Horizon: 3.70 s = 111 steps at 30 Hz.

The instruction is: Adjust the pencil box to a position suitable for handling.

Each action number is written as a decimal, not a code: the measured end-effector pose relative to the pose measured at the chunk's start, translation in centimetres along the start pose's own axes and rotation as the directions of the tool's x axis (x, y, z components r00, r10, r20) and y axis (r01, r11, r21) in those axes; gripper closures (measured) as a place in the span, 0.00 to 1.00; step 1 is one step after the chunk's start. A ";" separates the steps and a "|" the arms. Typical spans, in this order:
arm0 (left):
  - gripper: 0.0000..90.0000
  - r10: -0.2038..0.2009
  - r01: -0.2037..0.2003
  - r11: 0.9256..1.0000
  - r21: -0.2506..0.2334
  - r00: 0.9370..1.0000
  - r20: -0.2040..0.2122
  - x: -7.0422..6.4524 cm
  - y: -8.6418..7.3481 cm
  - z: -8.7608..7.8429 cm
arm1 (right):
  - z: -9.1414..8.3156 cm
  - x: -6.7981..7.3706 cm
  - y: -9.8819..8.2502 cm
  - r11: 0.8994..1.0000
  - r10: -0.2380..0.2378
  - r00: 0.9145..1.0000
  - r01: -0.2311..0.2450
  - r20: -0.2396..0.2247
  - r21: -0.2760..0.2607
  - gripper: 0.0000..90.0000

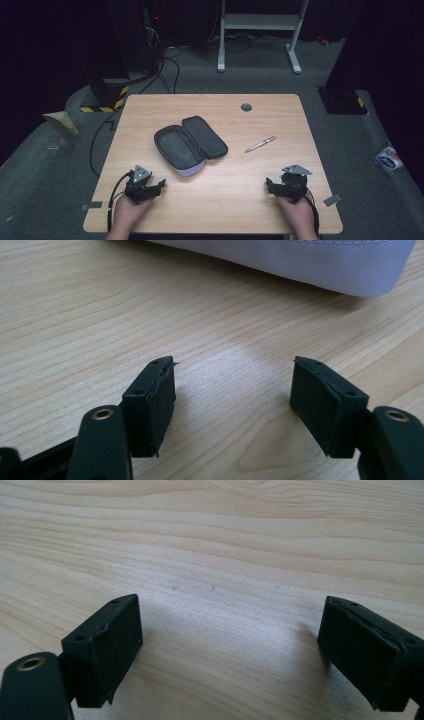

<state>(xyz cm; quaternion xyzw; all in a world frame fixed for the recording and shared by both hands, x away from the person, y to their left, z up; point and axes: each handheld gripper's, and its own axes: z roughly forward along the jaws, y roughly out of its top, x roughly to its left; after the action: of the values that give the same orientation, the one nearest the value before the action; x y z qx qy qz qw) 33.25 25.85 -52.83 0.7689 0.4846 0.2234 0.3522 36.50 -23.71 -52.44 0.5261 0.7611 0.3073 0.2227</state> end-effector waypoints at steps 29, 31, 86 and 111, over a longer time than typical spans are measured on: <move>0.48 0.000 0.001 1.000 -0.021 1.000 0.014 -0.3 1.0 -0.7 | -0.5 0.0 -0.4 1.000 -0.012 1.000 0.012 -0.016 -0.001 0.15; 0.48 -0.003 0.004 1.000 -0.026 1.000 0.019 -0.3 1.0 -0.9 | -0.5 0.1 -0.5 1.000 -0.013 1.000 0.013 -0.018 -0.001 0.15; 0.78 0.167 -0.148 0.979 -0.141 0.977 0.134 -6.2 4.6 1.0 | -0.5 0.3 -0.5 0.998 -0.066 0.995 0.066 -0.074 0.001 0.11; 0.82 0.236 -0.196 0.960 -0.199 0.950 0.206 -9.8 4.9 0.1 | -0.5 0.3 -0.5 0.997 -0.077 0.993 0.077 -0.084 0.001 0.11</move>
<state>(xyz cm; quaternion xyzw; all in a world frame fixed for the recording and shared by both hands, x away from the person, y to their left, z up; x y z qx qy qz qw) 31.96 15.65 -49.23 0.8038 0.3320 0.2133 0.4452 35.68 -23.65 -52.44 0.4833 0.7902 0.3187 0.2012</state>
